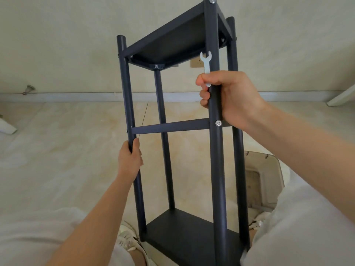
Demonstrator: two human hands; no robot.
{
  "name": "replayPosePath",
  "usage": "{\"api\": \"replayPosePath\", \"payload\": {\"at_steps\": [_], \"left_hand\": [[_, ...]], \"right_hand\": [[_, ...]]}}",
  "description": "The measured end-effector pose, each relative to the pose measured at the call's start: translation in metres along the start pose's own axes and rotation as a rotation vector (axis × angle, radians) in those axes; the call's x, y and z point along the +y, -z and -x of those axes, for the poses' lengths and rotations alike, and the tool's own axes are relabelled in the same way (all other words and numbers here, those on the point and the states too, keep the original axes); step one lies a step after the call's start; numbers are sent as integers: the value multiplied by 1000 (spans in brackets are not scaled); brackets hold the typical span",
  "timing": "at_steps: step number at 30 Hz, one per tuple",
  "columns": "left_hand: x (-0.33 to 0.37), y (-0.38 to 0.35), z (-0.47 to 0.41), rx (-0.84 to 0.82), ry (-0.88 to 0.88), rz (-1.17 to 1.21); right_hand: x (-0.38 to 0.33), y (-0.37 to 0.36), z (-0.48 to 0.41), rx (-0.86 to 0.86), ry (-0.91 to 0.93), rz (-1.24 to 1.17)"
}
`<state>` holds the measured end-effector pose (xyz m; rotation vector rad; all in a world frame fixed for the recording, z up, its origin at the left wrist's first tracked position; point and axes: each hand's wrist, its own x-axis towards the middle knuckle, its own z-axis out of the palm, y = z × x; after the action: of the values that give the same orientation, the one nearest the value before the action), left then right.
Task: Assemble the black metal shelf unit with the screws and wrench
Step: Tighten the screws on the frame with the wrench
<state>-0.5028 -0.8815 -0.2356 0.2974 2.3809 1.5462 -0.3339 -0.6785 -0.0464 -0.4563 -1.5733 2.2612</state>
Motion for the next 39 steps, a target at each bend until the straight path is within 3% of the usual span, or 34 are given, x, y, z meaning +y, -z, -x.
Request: {"api": "replayPosePath", "payload": {"at_steps": [9,13,17,20,25,30,39], "left_hand": [[10,-15,22,-3,-22,1],[35,-24,52,13,-149,-122],[75,-34,92,-118,-281,50],[105,-34,113,-304,-254,194],[117,-41,127,-369,-266,68],[117,-51,123,-508,-126,91],[106,-51,107,-335,-38,124]], "right_hand": [[-1,-14,3,44,10,-55],[-1,-21,2,47,37,7],[0,-25,2,94,30,91],[0,-30,1,148,41,143],[0,-31,-4,226,42,209],[3,-31,-6,228,89,242],[8,-36,-13,112,75,400]]}}
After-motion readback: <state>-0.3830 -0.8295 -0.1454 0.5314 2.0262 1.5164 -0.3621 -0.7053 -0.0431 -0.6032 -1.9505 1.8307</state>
